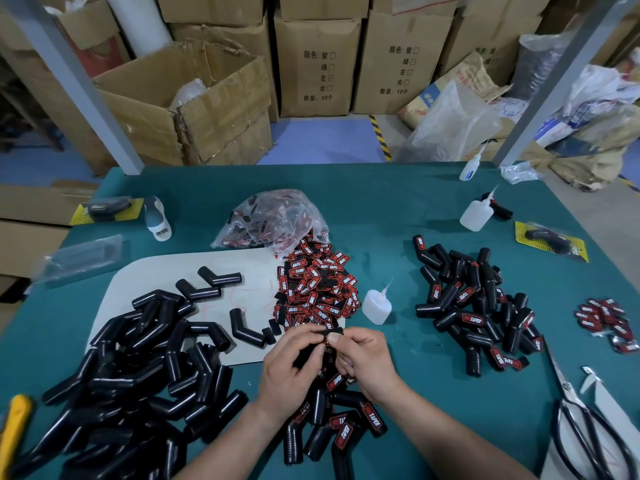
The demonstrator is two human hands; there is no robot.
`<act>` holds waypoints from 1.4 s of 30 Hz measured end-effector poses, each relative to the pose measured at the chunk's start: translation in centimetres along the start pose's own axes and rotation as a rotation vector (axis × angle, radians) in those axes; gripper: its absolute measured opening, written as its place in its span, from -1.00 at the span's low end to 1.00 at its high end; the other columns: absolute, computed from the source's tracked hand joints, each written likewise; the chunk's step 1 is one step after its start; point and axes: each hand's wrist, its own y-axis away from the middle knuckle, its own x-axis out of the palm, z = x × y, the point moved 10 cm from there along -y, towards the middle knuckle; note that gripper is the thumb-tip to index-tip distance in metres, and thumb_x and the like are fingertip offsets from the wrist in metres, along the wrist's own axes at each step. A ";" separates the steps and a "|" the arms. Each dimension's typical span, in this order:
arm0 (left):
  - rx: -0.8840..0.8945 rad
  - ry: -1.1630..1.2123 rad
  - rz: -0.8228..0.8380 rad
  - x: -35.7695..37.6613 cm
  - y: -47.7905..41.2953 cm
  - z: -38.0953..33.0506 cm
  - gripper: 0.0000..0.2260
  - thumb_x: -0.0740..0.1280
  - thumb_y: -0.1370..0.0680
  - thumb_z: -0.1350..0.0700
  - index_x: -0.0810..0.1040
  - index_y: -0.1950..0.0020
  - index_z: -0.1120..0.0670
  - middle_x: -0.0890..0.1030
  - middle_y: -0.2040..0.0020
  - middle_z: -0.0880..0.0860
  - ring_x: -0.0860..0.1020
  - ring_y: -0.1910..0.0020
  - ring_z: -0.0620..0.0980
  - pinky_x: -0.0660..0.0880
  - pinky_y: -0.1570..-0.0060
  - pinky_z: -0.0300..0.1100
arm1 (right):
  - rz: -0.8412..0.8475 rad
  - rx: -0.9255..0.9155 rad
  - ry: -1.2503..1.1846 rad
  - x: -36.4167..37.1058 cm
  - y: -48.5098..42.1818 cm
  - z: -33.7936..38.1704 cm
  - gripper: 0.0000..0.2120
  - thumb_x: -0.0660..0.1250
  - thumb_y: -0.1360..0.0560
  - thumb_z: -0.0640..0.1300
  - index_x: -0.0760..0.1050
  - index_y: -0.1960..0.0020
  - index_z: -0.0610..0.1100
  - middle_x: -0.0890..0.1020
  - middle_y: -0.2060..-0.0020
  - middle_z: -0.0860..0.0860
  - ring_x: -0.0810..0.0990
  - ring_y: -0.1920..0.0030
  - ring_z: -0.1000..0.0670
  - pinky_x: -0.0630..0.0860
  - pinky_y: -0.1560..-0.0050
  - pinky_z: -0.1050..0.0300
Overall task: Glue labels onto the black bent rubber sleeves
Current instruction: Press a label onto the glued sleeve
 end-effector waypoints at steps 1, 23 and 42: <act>0.000 0.002 -0.003 0.0 0.0 0.0 -0.85 0.40 -0.56 0.20 0.63 -0.12 0.08 0.66 -0.17 -0.07 0.65 -0.15 -0.04 0.54 -0.21 -0.20 | -0.001 -0.001 0.002 0.0 0.0 0.1 -0.58 0.44 -0.47 -0.07 0.36 0.50 -0.08 0.30 0.62 -0.04 0.22 0.56 0.01 0.24 0.45 0.07; -0.308 0.178 -0.094 -0.6 0.2 3.2 -0.87 0.42 -0.52 0.05 0.68 -0.04 -0.12 0.71 -0.04 -0.11 0.67 -0.09 -0.04 0.54 -0.17 -0.24 | -0.009 -0.072 0.229 -0.6 -0.5 0.0 -0.71 0.46 -0.46 0.03 0.61 0.26 -0.19 0.54 0.52 -0.02 0.46 0.55 0.03 0.38 0.50 0.24; -0.160 0.123 -0.052 -0.6 -0.1 2.0 -0.85 0.49 -0.50 0.12 0.67 -0.05 -0.04 0.69 -0.09 -0.08 0.68 -0.10 0.06 0.58 -0.17 -0.09 | -0.040 -0.025 0.133 -1.0 -0.6 -0.5 -0.62 0.42 -0.49 0.03 0.47 0.43 -0.09 0.41 0.59 -0.06 0.30 0.63 -0.01 0.29 0.53 0.16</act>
